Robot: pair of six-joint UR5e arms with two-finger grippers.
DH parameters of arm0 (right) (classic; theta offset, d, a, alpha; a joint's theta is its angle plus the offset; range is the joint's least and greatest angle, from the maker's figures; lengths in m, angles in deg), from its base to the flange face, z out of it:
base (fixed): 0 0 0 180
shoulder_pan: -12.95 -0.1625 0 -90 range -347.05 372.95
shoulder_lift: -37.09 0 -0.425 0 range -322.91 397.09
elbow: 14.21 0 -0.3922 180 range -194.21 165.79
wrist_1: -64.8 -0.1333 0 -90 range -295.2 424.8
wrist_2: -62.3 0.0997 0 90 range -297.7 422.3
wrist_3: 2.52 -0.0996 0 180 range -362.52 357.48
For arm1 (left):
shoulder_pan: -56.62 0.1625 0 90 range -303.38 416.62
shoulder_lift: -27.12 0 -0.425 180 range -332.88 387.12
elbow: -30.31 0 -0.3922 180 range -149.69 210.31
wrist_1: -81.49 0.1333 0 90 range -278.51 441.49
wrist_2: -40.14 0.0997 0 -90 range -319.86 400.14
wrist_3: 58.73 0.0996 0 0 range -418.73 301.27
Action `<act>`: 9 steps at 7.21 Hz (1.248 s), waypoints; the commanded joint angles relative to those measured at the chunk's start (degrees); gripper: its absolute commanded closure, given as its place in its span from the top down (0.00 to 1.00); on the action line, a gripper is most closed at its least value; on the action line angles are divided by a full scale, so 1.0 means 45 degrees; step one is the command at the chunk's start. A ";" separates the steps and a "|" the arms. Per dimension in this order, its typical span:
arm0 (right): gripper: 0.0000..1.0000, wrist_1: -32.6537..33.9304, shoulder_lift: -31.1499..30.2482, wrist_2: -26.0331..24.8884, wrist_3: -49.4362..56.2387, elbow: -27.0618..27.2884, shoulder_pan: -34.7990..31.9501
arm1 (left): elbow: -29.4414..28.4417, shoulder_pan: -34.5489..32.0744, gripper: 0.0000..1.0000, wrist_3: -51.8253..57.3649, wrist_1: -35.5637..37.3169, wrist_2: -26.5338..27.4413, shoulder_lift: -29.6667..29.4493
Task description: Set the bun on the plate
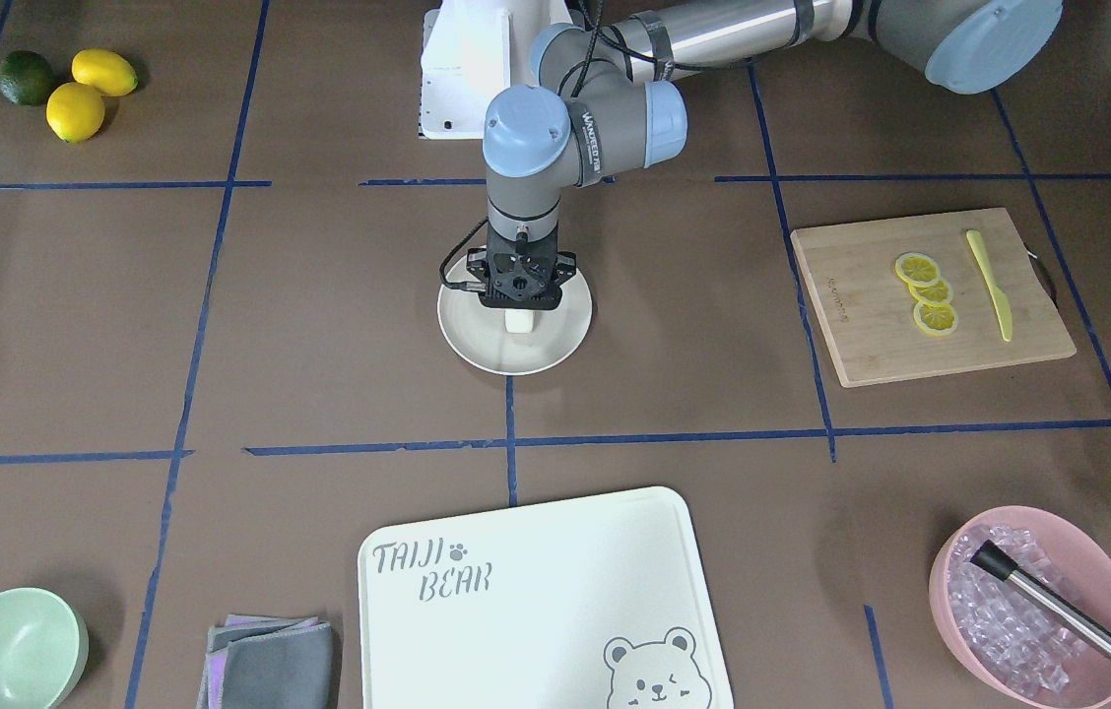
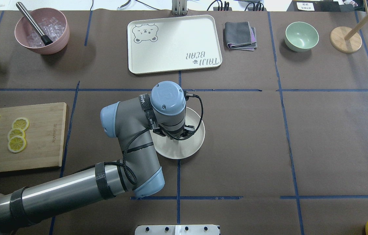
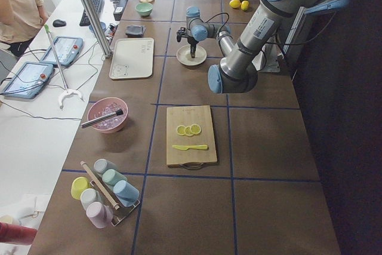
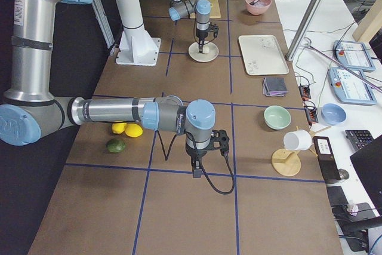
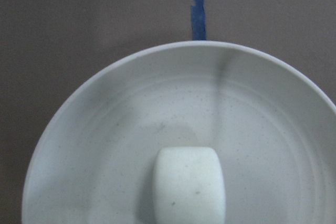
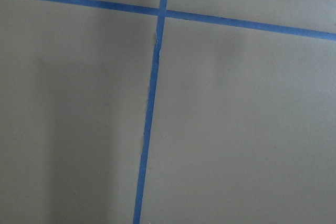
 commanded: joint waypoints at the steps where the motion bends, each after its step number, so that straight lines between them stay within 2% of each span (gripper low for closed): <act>1: 1.00 0.0000 -0.0003 0.0003 -0.0019 -0.0017 0.0000 | 0.0002 0.0048 0.88 0.0033 -0.0042 0.0027 -0.0062; 2: 1.00 0.0000 -0.0003 0.0022 -0.0019 -0.0017 0.0000 | 0.0041 0.0048 1.00 0.0014 -0.0023 0.0027 -0.0043; 4: 1.00 0.0000 -0.0003 0.0003 -0.0019 -0.0094 0.0000 | 0.0216 -0.0223 1.00 0.0033 0.0055 -0.0069 0.0035; 5: 1.00 0.0000 -0.0003 0.0003 0.0000 -0.0114 0.0000 | 0.0468 -0.0825 1.00 0.0265 0.0210 -0.0747 0.0306; 6: 1.00 0.0000 -0.0003 0.0022 0.0000 -0.0114 0.0000 | 0.1380 -0.1624 1.00 0.1234 0.0231 -0.1895 0.1373; 7: 1.00 0.0000 0.0017 0.0061 0.0000 -0.0114 0.0000 | 0.2530 -0.2444 1.00 0.2578 0.0231 -0.2486 0.2872; 9: 1.00 0.0000 0.0017 0.0061 0.0000 -0.0114 0.0020 | 0.3496 -0.4512 1.00 0.5876 0.0173 -0.3619 0.5123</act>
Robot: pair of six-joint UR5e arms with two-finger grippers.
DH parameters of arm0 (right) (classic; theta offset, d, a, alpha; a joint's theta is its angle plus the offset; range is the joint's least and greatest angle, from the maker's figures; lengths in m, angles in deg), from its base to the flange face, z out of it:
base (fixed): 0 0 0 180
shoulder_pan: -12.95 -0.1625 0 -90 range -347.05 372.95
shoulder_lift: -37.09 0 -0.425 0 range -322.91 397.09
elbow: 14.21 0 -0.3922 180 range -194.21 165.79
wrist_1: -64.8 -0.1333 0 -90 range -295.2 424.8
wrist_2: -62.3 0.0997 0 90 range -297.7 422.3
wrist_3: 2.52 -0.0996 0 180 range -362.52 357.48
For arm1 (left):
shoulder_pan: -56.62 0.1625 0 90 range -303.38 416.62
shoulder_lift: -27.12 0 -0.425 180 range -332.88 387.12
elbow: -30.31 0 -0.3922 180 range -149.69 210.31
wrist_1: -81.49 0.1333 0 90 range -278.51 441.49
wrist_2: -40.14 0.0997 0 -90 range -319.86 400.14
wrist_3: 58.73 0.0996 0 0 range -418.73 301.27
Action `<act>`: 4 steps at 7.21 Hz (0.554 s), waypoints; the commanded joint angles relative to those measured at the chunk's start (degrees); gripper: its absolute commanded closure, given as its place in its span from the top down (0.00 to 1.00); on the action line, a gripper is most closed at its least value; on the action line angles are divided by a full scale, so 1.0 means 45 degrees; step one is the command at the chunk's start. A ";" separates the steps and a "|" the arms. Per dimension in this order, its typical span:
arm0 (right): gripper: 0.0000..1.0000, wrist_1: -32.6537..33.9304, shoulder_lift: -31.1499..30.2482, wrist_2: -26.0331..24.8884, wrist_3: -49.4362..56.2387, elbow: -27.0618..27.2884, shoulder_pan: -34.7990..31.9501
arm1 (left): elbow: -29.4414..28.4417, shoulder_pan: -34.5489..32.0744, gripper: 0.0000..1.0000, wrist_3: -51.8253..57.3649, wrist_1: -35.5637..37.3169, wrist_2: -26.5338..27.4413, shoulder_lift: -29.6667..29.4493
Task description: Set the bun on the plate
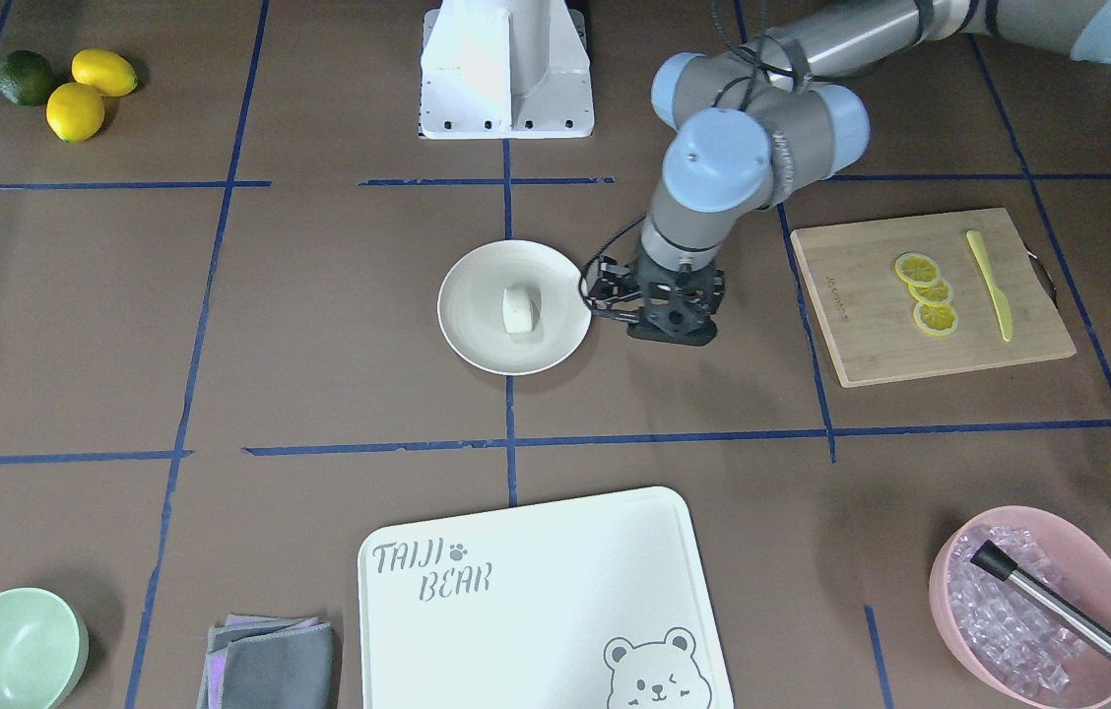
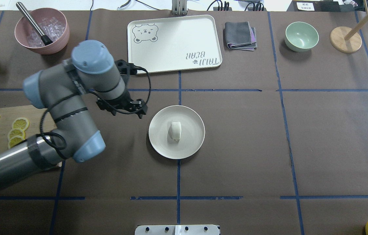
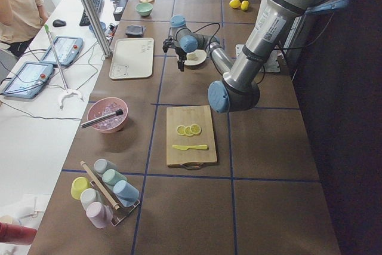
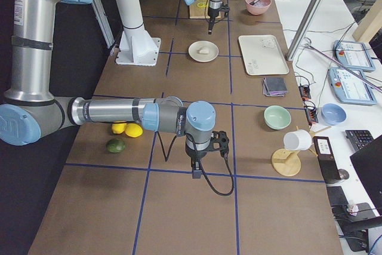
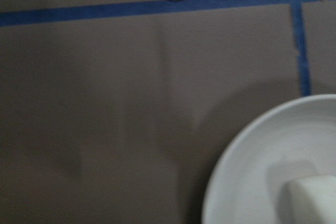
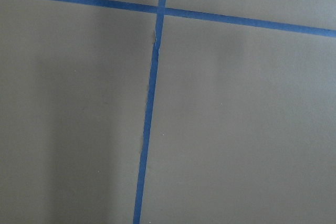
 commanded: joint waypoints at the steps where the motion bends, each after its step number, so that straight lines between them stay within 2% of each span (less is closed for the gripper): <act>1: 1.00 0.0000 0.0005 0.0006 0.0000 -0.0001 0.0016 | 0.0911 -0.2529 1.00 0.3769 -0.0063 -0.1481 0.2699; 3: 1.00 0.0000 0.0024 0.0006 -0.0019 -0.0001 0.0016 | 0.0953 -0.6311 1.00 0.8045 -0.0005 -0.3006 0.5084; 4: 1.00 0.0000 0.0024 0.0025 -0.0019 -0.0001 -0.0003 | 0.0798 -0.7723 1.00 1.0036 0.0015 -0.3070 0.5829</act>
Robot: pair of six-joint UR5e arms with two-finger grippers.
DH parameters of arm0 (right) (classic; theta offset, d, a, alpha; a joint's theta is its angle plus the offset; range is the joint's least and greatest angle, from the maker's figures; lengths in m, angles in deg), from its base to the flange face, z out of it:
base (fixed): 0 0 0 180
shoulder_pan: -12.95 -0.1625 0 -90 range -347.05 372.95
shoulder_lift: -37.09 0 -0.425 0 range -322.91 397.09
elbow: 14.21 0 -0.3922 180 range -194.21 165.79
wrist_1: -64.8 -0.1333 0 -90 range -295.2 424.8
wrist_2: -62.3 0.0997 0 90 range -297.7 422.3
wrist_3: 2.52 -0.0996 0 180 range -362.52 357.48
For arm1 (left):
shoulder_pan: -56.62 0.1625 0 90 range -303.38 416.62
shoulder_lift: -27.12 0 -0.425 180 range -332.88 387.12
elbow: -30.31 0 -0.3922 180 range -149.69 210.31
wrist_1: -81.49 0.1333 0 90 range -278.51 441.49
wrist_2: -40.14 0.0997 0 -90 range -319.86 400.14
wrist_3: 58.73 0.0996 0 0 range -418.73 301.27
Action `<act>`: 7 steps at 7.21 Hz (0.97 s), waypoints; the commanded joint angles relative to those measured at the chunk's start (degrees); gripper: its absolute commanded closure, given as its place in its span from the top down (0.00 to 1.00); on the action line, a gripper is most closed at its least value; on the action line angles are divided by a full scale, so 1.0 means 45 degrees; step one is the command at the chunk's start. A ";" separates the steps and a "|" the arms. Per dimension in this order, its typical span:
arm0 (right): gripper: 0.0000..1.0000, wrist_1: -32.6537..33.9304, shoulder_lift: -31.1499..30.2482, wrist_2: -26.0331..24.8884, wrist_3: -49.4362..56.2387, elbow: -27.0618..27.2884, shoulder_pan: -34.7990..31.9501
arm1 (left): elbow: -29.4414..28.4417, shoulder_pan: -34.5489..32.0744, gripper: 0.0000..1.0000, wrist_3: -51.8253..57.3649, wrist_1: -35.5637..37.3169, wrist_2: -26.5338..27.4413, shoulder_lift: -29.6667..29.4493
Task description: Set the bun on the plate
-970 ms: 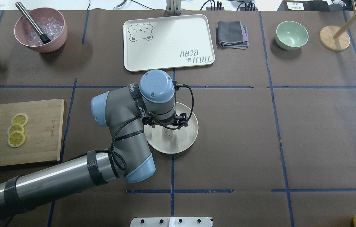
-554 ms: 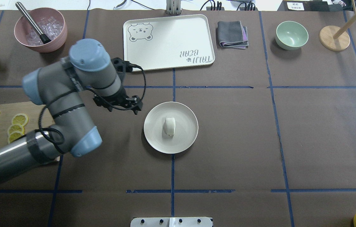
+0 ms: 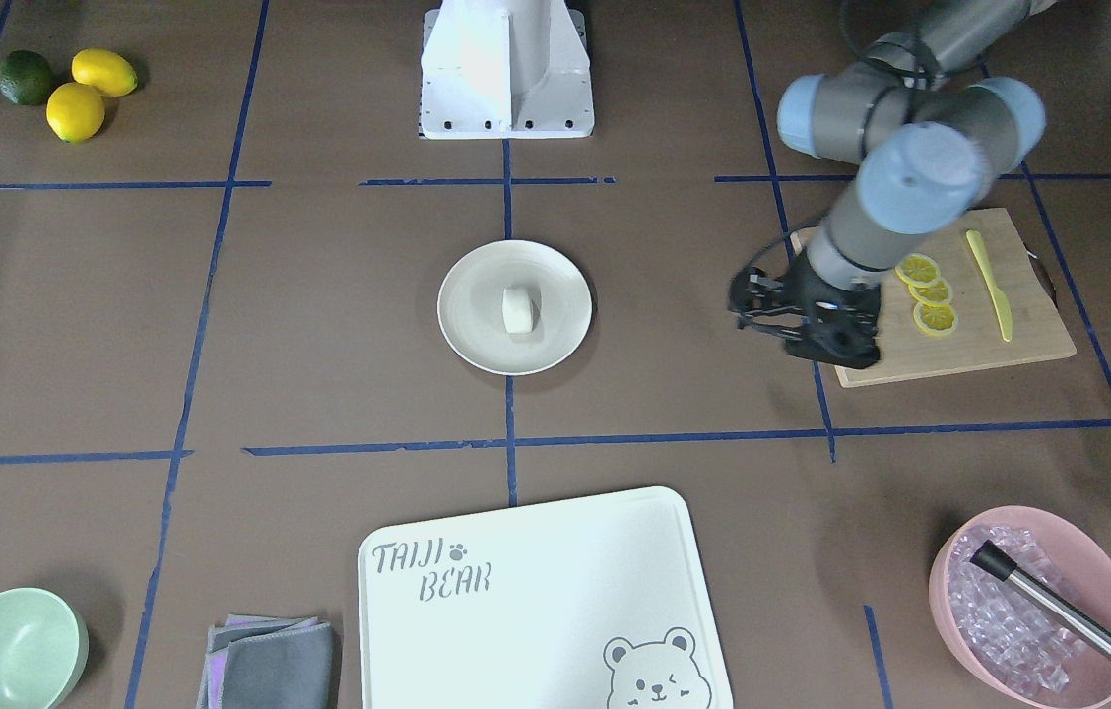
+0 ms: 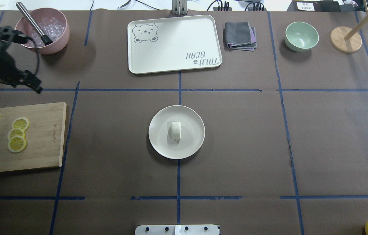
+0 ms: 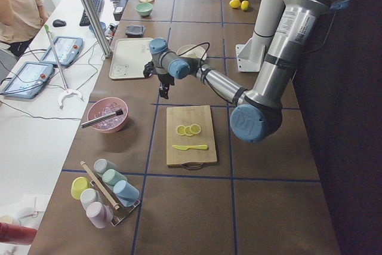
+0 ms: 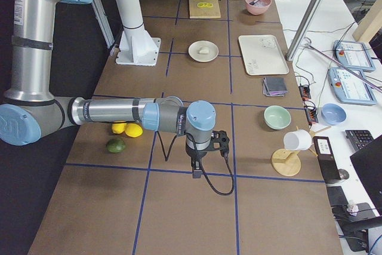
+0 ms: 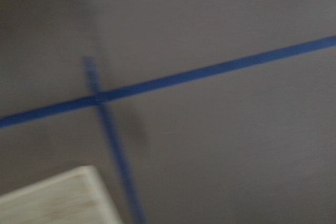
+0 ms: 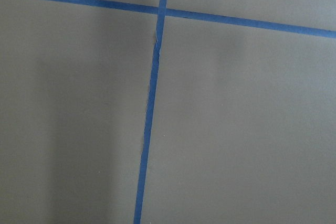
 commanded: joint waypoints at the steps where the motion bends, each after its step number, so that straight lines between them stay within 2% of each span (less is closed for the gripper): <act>1: 1.00 -0.0020 0.0004 0.0015 0.0012 0.0001 -0.0011 | -0.0126 -0.3055 1.00 0.3324 0.0034 -0.0367 0.2055; 2: 1.00 -0.0020 0.0004 0.0015 -0.0007 0.0001 -0.0011 | -0.0222 -0.4303 1.00 0.3313 -0.0005 -0.0308 0.2935; 3: 1.00 -0.0020 0.0004 0.0015 -0.0007 0.0020 -0.0011 | -0.0862 -0.4857 1.00 0.3352 -0.0198 -0.0289 0.3350; 7: 1.00 -0.0001 0.0043 0.0015 -0.0026 0.0040 -0.0011 | -0.1315 -0.4921 1.00 0.3275 -0.0162 -0.0347 0.3414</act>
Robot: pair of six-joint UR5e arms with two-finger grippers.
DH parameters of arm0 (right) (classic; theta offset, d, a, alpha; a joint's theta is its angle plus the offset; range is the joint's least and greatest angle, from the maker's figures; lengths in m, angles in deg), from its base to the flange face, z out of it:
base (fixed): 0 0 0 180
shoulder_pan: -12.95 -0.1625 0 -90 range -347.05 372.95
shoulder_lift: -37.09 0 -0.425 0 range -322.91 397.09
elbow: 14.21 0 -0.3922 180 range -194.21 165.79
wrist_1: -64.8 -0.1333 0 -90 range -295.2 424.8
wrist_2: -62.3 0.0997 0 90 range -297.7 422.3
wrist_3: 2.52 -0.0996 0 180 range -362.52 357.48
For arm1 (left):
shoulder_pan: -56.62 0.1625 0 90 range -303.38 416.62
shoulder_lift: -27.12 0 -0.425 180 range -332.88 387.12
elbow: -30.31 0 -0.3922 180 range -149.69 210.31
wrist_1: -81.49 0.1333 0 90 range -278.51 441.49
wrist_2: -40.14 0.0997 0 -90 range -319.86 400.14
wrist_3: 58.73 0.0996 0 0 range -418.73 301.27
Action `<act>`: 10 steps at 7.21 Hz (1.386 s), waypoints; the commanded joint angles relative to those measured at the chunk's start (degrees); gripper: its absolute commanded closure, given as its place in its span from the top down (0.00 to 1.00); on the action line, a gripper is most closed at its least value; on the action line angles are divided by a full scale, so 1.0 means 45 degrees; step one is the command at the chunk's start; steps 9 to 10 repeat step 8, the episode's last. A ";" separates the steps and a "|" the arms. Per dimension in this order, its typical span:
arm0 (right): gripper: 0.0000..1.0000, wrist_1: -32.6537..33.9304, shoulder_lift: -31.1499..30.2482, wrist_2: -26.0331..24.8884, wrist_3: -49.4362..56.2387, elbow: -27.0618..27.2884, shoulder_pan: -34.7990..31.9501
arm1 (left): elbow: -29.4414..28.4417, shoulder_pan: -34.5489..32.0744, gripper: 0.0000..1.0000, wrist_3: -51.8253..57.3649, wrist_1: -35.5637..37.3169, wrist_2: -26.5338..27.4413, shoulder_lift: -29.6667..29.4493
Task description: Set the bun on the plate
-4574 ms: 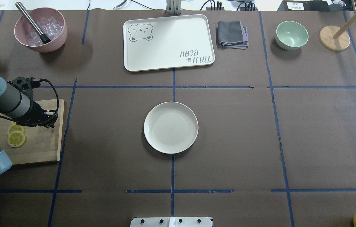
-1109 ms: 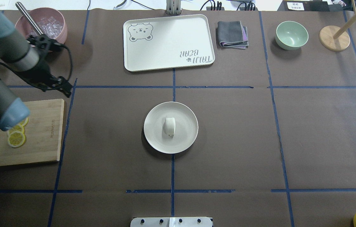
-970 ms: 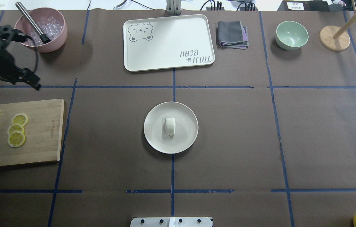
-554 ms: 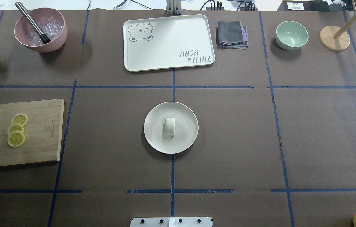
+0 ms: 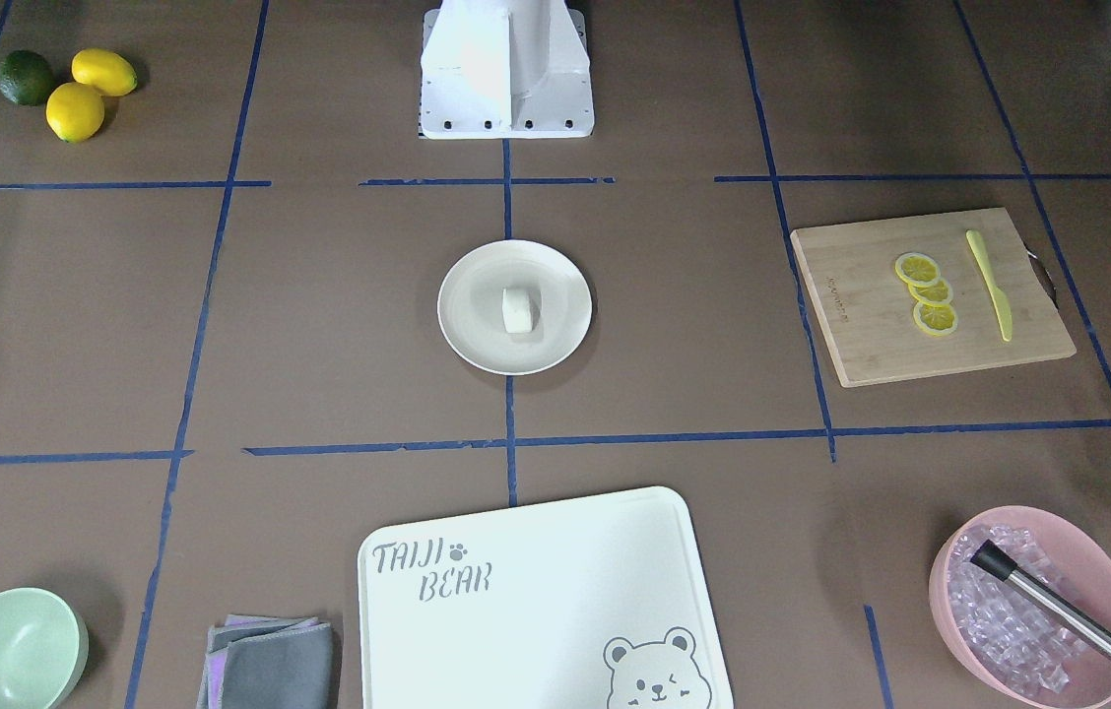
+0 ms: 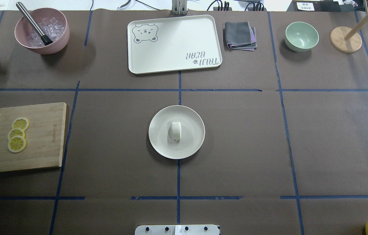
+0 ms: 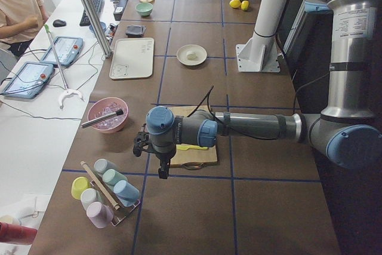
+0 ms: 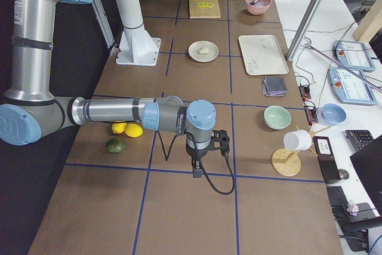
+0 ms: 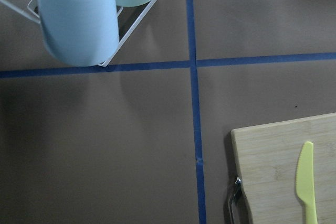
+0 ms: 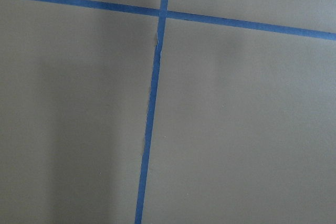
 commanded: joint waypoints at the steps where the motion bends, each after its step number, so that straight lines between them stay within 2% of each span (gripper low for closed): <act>1: 1.00 0.0009 0.0019 0.0000 -0.0015 -0.0015 0.0000 | -0.0212 -0.0016 1.00 -0.0055 0.0005 -0.0070 0.0025; 10: 1.00 -0.0011 0.0058 0.0078 -0.0015 -0.0035 0.0019 | -0.0192 0.0003 1.00 0.0024 0.0044 0.0047 0.0026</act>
